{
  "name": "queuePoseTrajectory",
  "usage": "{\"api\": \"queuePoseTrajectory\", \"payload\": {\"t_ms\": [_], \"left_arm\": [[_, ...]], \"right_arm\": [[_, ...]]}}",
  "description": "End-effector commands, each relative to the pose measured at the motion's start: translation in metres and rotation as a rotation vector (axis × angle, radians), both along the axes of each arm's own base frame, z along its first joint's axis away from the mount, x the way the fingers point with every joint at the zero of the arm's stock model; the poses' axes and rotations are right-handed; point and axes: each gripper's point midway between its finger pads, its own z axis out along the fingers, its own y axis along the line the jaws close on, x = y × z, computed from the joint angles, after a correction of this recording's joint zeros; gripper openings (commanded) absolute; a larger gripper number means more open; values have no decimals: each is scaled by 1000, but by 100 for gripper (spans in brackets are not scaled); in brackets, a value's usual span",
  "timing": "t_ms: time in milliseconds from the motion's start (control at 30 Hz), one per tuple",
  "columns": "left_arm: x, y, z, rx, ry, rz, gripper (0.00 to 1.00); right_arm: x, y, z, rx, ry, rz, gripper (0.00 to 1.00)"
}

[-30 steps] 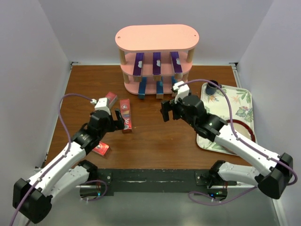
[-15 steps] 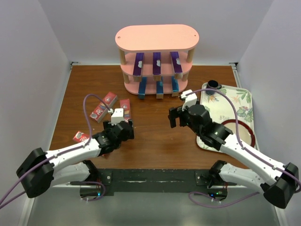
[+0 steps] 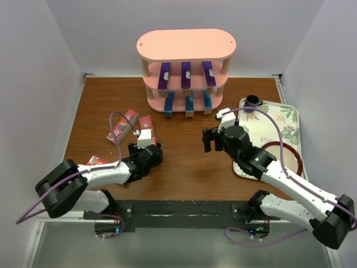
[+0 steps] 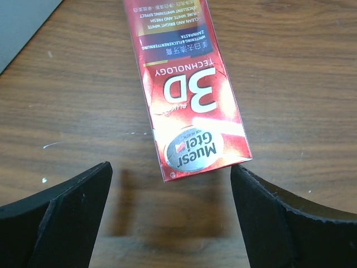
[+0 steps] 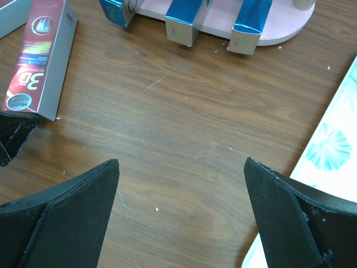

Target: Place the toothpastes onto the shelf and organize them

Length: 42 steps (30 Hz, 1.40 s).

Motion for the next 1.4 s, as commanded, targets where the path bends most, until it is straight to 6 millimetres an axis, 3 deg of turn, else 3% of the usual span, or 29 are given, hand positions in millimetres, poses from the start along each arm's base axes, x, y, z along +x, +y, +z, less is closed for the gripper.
{"api": "queuePoseTrajectory", "payload": {"t_ms": [0, 100, 400, 733, 933, 1100, 1267, 1367], "left_arm": [[16, -14, 12, -63, -75, 17, 93], [13, -20, 11, -89, -52, 4, 95], [20, -24, 31, -157, -76, 68, 100], [33, -16, 5, -70, -54, 168, 98], [39, -10, 3, -53, -94, 224, 84], [44, -13, 0, -53, -107, 225, 63], [31, 0, -1, 9, -56, 259, 41], [25, 6, 13, -7, -57, 299, 36]], "right_arm": [[6, -4, 9, 13, -43, -22, 98], [6, -6, 5, 1, -37, -27, 99], [8, -4, -3, -3, -16, -22, 99], [7, -8, -8, -1, -12, -28, 99], [5, -11, -10, -3, -11, -35, 99], [5, -14, -11, -12, -10, -39, 99], [5, -15, -11, -13, -13, -44, 98], [5, -15, -12, -15, -11, -43, 99]]}}
